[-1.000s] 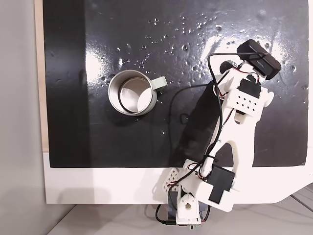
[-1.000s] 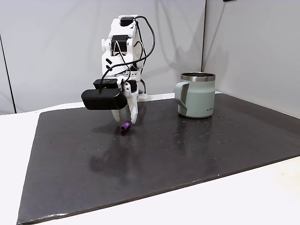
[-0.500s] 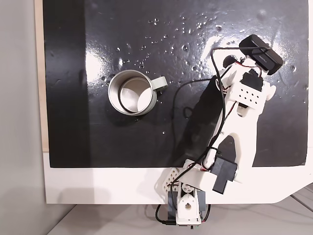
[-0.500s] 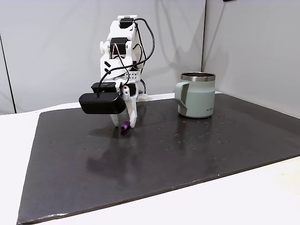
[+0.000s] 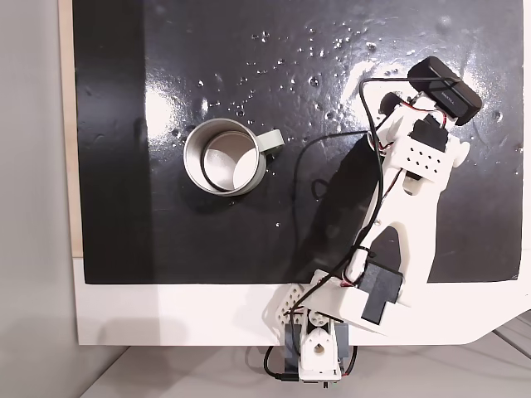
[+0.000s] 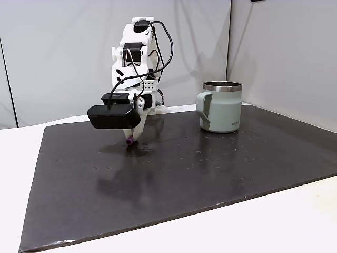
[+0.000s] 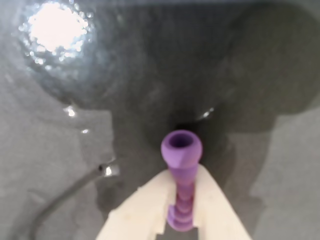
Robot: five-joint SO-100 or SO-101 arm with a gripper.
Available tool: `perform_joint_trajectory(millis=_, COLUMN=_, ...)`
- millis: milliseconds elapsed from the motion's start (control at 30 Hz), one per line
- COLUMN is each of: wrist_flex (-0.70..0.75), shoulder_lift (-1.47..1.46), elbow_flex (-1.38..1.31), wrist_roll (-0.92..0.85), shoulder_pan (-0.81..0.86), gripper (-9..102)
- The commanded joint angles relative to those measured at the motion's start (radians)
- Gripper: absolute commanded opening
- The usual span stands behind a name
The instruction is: Grasp a pengrip and put it in the cup.
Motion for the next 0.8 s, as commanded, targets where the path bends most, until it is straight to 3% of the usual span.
perform_joint_trajectory(millis=0, wrist_flex=0.110, shoulder_lift=0.023, elbow_flex=-0.129, wrist_roll=0.069, shoulder_pan=-0.049, gripper=0)
perform_joint_trajectory(millis=567, wrist_flex=0.416, shoulder_lift=0.560, elbow_flex=-0.087, wrist_roll=0.345, shoulder_pan=-0.419, gripper=0)
perform_joint_trajectory(millis=767, wrist_flex=0.417, shoulder_lift=0.696, elbow_flex=-0.048, wrist_roll=0.499, shoulder_pan=-0.548, gripper=0)
